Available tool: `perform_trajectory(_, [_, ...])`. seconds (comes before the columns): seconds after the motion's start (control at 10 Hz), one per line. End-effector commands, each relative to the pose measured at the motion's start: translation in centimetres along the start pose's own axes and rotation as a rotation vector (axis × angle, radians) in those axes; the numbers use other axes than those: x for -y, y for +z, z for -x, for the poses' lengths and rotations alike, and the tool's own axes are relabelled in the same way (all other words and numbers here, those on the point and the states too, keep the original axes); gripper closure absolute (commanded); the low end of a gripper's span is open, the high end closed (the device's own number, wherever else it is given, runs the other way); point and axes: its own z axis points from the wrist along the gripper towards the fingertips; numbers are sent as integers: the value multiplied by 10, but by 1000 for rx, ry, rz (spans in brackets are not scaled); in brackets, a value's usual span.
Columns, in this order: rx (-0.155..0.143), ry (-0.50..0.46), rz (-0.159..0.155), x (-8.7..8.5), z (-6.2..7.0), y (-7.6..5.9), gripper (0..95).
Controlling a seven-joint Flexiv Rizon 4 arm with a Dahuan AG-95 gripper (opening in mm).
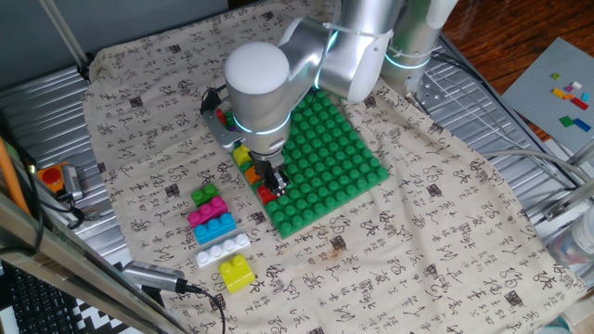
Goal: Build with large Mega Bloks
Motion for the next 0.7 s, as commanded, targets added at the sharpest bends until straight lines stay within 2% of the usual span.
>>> perform_trajectory(0.1, [-15,9,7,0,-3,-8,380])
perform_trajectory(0.2, [-43,18,9,-1,-6,-23,760])
perform_trajectory(0.3, [-61,21,11,-1,-8,-33,950])
perform_trajectory(0.4, [-90,-4,16,-3,-16,-56,950])
perform_trajectory(0.6, [-134,-1,20,-15,-31,-85,950])
perform_trajectory(0.7, [-135,4,21,-21,-41,-96,950])
